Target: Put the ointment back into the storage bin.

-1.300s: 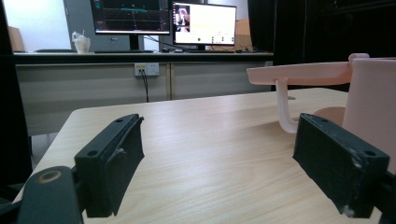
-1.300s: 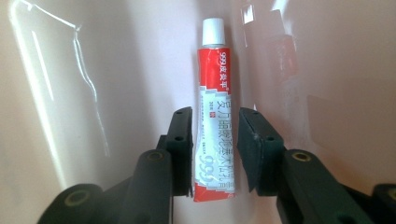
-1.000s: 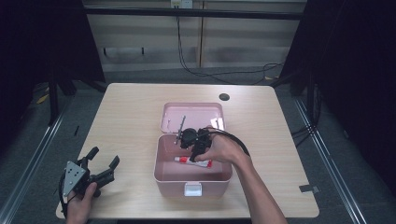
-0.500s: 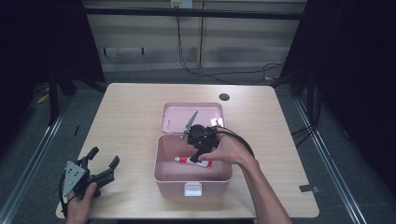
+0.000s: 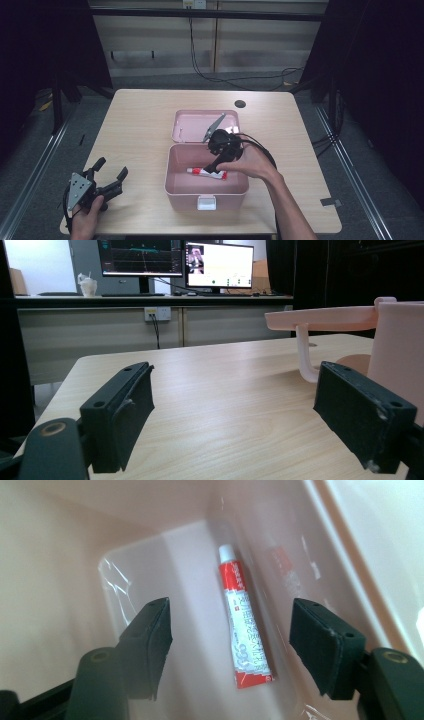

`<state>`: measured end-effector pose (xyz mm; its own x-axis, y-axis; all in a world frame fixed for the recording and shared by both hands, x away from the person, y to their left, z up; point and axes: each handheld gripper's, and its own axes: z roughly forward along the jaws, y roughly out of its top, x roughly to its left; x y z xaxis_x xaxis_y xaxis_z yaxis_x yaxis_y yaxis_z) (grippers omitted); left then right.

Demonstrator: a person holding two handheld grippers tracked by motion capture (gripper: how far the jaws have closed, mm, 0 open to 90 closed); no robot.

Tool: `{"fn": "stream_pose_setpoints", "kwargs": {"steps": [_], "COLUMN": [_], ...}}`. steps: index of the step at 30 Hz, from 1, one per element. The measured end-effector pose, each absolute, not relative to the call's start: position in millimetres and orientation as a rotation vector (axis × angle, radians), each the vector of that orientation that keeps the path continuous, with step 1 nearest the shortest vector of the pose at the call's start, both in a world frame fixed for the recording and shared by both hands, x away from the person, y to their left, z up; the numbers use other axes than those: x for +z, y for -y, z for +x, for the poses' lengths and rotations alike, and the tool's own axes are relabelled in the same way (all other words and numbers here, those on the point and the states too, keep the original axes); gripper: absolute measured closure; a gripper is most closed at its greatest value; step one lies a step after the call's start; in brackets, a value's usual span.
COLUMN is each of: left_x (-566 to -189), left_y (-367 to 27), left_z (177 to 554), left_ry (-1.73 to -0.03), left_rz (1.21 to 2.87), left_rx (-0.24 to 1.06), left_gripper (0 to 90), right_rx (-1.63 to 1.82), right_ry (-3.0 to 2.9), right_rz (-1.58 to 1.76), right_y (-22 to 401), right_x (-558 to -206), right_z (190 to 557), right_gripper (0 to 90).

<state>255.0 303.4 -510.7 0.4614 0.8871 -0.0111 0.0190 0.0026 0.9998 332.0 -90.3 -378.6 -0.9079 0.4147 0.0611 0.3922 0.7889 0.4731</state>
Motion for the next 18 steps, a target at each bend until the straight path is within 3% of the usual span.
{"fn": "stream_pose_setpoints", "kwargs": {"steps": [18], "left_x": [-510.8], "left_y": [-303.3], "left_z": [254.9], "left_ry": [-0.864], "left_rz": [1.405], "left_rx": [0.834], "left_gripper": [15.8], "right_rx": [1.068], "right_ry": [-2.640], "right_rz": [0.821], "right_y": [140.0], "right_x": [-362.4], "right_z": [313.7], "right_gripper": [29.5]}}
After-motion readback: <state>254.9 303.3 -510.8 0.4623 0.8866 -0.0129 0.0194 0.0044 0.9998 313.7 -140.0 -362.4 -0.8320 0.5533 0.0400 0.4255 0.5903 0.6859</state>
